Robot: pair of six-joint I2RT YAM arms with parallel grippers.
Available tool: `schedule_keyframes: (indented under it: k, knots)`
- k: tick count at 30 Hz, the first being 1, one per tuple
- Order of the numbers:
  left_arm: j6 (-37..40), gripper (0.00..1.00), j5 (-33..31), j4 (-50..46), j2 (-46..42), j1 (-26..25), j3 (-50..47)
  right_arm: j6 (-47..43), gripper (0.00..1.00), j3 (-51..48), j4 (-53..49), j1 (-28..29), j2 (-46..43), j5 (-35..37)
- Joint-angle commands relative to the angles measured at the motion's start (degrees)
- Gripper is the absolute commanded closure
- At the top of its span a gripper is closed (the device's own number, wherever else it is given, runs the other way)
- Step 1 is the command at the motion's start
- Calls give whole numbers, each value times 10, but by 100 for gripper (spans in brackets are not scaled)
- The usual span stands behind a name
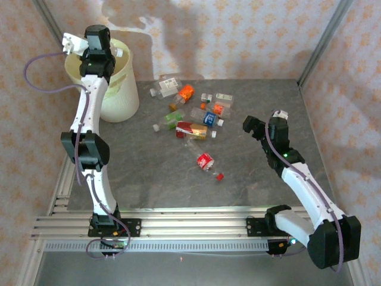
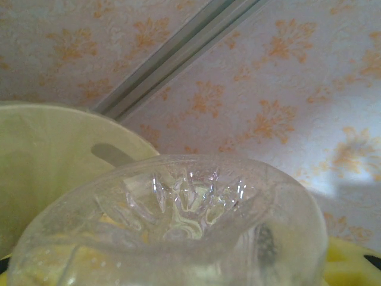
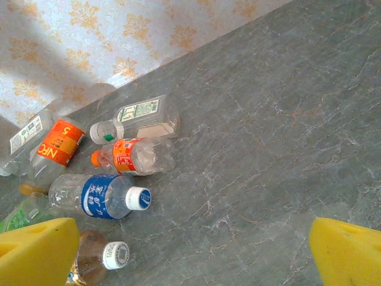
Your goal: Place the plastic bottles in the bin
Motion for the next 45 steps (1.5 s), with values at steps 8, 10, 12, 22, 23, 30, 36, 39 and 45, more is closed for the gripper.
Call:
schedule_keyframes:
  k: [8, 10, 12, 22, 23, 30, 36, 39, 45]
  knots:
    - [-69, 39, -53, -84, 74, 21, 94, -13, 1, -8, -21, -1, -11, 22]
    - [-54, 37, -35, -71, 98, 27, 123, -13, 1, -8, -23, -1, -12, 23]
    - [-37, 36, -19, -68, 127, 31, 170, -12, 1, -8, -24, -1, -12, 25]
    - [-31, 1, 54, -110, 177, 48, 284, -9, 1, -8, -25, -1, -12, 26]
    - [-24, 0, 56, -105, 170, 48, 278, -9, 1, -8, -24, -1, -12, 25]
    - [23, 0, 76, -111, 129, 45, 271, -6, 1, -9, -19, -1, -11, 17]
    - [84, 0, 130, -139, 71, 24, 220, -10, 1, -28, 25, -2, -21, -33]
    - [123, 0, 141, -126, 15, -2, 137, -12, 1, -52, 79, -1, -33, -86]
    - [163, 0, 170, -68, -120, -73, -64, -20, 1, -64, 116, 0, -32, -136]
